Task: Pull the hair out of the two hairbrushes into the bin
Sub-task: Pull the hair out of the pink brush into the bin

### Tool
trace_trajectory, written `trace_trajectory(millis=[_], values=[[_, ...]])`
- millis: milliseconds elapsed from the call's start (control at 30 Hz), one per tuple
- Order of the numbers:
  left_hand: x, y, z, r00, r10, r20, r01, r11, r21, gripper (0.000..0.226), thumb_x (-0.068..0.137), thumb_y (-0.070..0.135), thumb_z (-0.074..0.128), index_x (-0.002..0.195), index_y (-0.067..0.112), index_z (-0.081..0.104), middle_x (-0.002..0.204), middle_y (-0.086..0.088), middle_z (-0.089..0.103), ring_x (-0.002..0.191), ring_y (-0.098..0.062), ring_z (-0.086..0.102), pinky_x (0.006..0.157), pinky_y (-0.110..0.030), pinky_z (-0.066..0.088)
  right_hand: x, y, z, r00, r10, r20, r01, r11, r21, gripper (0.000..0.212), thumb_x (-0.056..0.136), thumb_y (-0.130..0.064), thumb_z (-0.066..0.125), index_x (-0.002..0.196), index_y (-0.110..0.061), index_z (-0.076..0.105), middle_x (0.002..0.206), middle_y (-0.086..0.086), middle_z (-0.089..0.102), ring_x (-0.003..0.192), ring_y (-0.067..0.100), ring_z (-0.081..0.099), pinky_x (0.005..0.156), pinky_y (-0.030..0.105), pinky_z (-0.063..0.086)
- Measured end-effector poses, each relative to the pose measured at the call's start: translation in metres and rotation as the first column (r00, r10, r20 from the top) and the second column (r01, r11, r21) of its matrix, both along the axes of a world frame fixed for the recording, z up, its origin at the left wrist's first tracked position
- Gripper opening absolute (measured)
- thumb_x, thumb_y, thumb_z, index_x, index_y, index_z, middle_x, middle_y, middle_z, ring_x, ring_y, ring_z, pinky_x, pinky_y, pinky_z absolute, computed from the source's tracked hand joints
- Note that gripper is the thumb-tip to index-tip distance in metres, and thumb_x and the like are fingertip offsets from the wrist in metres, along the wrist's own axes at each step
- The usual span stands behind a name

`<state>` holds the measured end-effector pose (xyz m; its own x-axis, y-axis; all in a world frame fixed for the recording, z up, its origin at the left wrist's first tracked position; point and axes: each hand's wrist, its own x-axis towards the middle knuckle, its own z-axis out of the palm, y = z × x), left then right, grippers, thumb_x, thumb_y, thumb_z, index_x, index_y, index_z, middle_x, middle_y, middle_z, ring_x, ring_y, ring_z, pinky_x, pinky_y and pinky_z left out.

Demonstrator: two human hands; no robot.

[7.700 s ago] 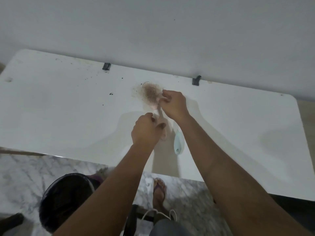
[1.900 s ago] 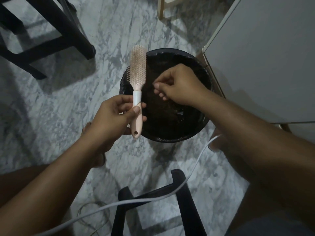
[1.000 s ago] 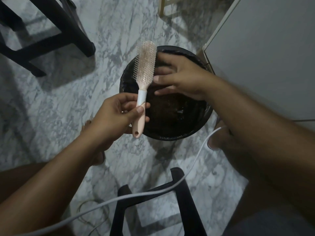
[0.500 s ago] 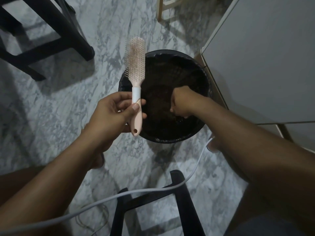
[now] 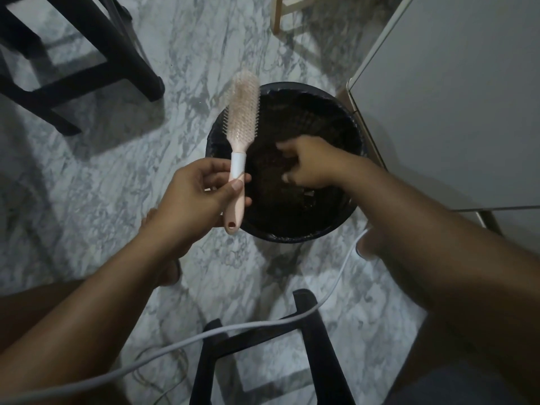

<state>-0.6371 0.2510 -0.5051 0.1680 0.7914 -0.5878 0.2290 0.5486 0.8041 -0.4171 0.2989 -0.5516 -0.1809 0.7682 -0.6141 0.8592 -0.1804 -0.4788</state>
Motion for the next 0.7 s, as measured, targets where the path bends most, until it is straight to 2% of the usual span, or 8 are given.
trace_trajectory(millis=[33, 100, 167, 233, 333, 467, 600, 700], values=[[0.001, -0.002, -0.001, 1.0, -0.018, -0.016, 0.018, 1.0, -0.009, 0.028, 0.098, 0.009, 0.063, 0.125, 0.011, 0.062, 0.11, -0.003, 0.077, 0.085, -0.021, 0.079, 0.058, -0.037, 0.062, -0.004, 0.003, 0.009, 0.974, -0.089, -0.21, 0.092, 0.996, 0.006, 0.064, 0.089, -0.014, 0.07, 0.148, -0.017, 0.044, 0.14, 0.007, 0.057, 0.126, 0.019, 0.057, 0.098, 0.023, 0.047], [0.003, -0.005, -0.004, 0.998, -0.04, -0.04, 0.039, 0.999, -0.023, 0.027, 0.097, 0.009, 0.064, 0.124, 0.01, 0.062, 0.109, -0.004, 0.077, 0.083, -0.02, 0.079, 0.058, -0.037, 0.063, -0.014, 0.006, 0.023, 0.779, -0.292, -0.555, 0.288, 0.953, -0.096, 0.049, 0.095, -0.003, 0.061, 0.142, -0.012, 0.05, 0.132, 0.008, 0.063, 0.12, 0.018, 0.062, 0.09, 0.029, 0.058], [0.003, -0.005, -0.005, 0.999, -0.021, -0.042, 0.02, 0.999, -0.035, 0.027, 0.097, 0.009, 0.064, 0.124, 0.01, 0.061, 0.109, -0.005, 0.077, 0.083, -0.021, 0.079, 0.06, -0.039, 0.063, -0.021, 0.005, 0.031, 0.633, -0.409, -0.658, 0.414, 0.896, -0.158, 0.034, 0.097, -0.002, 0.06, 0.131, -0.004, 0.059, 0.116, 0.016, 0.071, 0.106, 0.024, 0.07, 0.078, 0.034, 0.063], [0.002, -0.002, -0.005, 0.999, -0.001, -0.037, 0.0, 0.999, -0.038, 0.028, 0.097, 0.009, 0.065, 0.125, 0.01, 0.061, 0.109, -0.005, 0.077, 0.083, -0.021, 0.079, 0.06, -0.04, 0.064, -0.023, 0.003, 0.032, 0.637, -0.419, -0.647, 0.501, 0.863, -0.065, 0.024, 0.095, -0.007, 0.065, 0.117, 0.001, 0.068, 0.1, 0.019, 0.074, 0.092, 0.026, 0.075, 0.07, 0.031, 0.064], [0.003, 0.0, -0.003, 1.0, 0.007, -0.023, -0.008, 0.999, -0.036, 0.029, 0.096, 0.008, 0.066, 0.124, 0.009, 0.062, 0.108, -0.005, 0.077, 0.085, -0.023, 0.079, 0.06, -0.04, 0.064, -0.017, 0.002, 0.027, 0.742, -0.294, -0.602, 0.509, 0.832, 0.22, 0.013, 0.09, -0.013, 0.072, 0.096, -0.002, 0.075, 0.081, 0.012, 0.075, 0.072, 0.021, 0.075, 0.062, 0.028, 0.063], [0.004, -0.003, -0.003, 1.0, 0.011, -0.009, -0.012, 0.998, -0.056, 0.029, 0.095, 0.008, 0.066, 0.124, 0.009, 0.062, 0.108, -0.005, 0.077, 0.084, -0.021, 0.079, 0.06, -0.039, 0.064, 0.004, 0.01, 0.025, 0.863, -0.241, -0.445, 0.465, 0.725, 0.508, 0.013, 0.094, -0.02, 0.066, 0.09, -0.01, 0.074, 0.075, -0.002, 0.072, 0.062, 0.009, 0.069, 0.064, 0.03, 0.061], [0.005, -0.003, -0.002, 1.0, -0.005, -0.014, 0.004, 0.999, -0.053, 0.029, 0.095, 0.009, 0.068, 0.123, 0.011, 0.063, 0.106, -0.004, 0.078, 0.084, -0.02, 0.079, 0.057, -0.033, 0.061, 0.032, 0.021, 0.02, 0.887, -0.351, -0.299, 0.461, 0.657, 0.597, 0.017, 0.093, -0.023, 0.062, 0.086, -0.013, 0.073, 0.074, -0.006, 0.071, 0.063, 0.005, 0.066, 0.07, 0.034, 0.06], [0.005, -0.005, 0.0, 1.0, 0.019, 0.018, -0.018, 0.998, -0.059, 0.027, 0.096, 0.008, 0.065, 0.122, 0.011, 0.063, 0.106, -0.003, 0.078, 0.085, -0.021, 0.079, 0.057, -0.036, 0.061, 0.038, 0.018, 0.007, 0.841, -0.484, -0.239, 0.535, 0.682, 0.499, 0.019, 0.094, -0.023, 0.062, 0.081, -0.014, 0.074, 0.072, -0.004, 0.072, 0.057, 0.009, 0.069, 0.066, 0.035, 0.063]])
